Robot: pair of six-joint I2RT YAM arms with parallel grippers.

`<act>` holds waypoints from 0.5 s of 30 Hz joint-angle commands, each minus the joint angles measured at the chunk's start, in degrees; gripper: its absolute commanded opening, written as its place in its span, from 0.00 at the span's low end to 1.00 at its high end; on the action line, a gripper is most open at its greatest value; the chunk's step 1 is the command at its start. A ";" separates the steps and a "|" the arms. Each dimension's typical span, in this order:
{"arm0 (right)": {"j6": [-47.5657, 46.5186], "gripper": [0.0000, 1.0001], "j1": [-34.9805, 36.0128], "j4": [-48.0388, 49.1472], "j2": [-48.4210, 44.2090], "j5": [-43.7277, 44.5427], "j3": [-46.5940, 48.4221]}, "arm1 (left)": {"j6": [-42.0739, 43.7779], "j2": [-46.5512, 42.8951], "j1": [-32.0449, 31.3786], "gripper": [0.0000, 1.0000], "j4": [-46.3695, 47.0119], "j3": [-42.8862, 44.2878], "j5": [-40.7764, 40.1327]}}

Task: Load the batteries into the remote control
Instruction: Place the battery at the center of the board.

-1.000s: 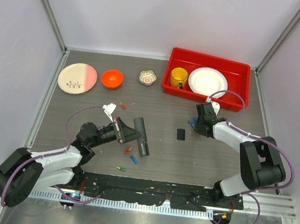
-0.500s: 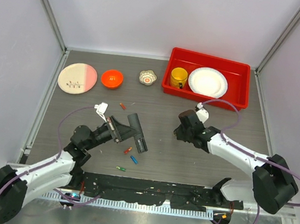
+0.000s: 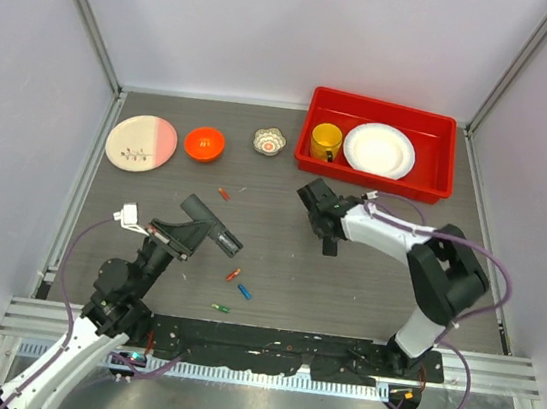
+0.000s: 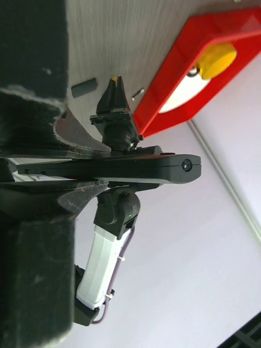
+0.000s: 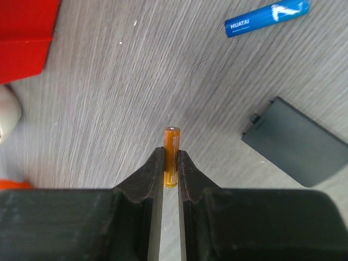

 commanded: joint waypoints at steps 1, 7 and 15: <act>8.20 0.01 -0.11 -7.03 6.43 5.11 7.91 | 2.34 -3.30 0.16 0.00 -10.70 0.95 -4.16; 7.32 0.01 -0.11 -9.84 10.31 6.86 11.34 | 2.95 -1.99 0.16 0.00 -10.00 1.31 -1.87; 1.52 0.20 -0.11 -10.11 12.16 6.17 12.41 | 2.51 2.75 0.16 0.00 -4.91 0.52 -0.11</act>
